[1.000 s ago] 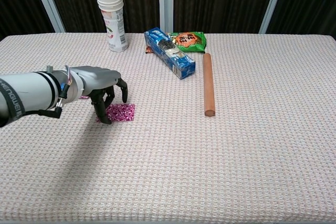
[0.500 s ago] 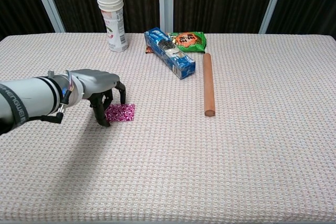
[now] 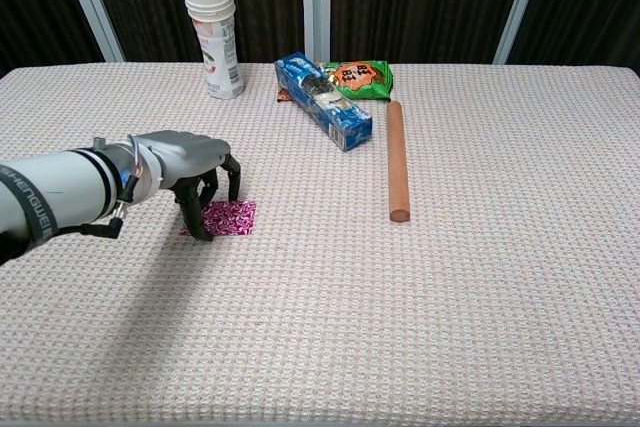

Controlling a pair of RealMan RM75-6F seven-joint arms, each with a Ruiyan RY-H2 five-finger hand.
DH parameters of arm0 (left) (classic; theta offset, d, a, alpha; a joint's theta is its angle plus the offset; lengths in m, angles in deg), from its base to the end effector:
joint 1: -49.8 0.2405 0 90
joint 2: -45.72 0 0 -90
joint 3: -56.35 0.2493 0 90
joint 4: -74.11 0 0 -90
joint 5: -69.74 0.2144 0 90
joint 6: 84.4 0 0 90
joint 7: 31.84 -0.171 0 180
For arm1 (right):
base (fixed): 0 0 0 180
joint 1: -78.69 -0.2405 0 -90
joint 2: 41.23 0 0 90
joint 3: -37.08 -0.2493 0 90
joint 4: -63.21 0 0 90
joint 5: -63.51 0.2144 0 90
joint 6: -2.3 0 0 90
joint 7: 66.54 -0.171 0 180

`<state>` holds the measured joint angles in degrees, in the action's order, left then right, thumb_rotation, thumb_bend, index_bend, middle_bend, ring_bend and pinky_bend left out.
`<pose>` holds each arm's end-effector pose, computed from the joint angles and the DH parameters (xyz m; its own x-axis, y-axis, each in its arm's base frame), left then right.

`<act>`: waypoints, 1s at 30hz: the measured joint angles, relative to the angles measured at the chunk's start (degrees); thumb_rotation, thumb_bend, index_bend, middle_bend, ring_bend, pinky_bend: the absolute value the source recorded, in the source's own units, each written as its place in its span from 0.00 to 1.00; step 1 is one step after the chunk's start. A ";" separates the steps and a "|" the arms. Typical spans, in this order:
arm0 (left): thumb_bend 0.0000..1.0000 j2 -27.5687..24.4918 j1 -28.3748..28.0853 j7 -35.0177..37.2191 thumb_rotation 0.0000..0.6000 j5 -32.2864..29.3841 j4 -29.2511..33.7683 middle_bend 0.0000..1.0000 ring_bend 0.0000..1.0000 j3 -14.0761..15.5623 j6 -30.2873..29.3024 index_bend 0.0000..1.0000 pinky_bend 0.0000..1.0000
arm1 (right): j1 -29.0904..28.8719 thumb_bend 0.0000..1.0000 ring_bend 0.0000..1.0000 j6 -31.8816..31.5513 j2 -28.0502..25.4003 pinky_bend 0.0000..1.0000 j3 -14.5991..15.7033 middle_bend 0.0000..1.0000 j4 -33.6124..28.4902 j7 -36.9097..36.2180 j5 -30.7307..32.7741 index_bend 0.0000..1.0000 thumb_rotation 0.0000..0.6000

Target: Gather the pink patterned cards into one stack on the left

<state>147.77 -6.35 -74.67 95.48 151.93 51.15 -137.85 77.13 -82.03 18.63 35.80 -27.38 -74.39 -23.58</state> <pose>-0.1353 0.3544 -0.1211 0.5563 0.5074 0.6581 0.8264 -0.2551 -0.5020 -0.3304 -0.1841 0.1721 0.3658 -0.0589 0.9288 -0.9291 0.0352 0.3682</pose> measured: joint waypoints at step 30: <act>0.23 -9.50 4.13 7.55 1.00 10.57 -9.49 0.81 0.73 1.88 7.86 0.48 0.91 | 0.17 0.24 0.05 -0.65 -0.28 0.03 0.02 0.14 -0.51 0.17 -0.56 0.19 0.97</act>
<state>138.27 -2.22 -67.13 106.05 142.44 53.02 -129.99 77.30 -82.68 18.36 35.82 -27.90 -74.21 -24.14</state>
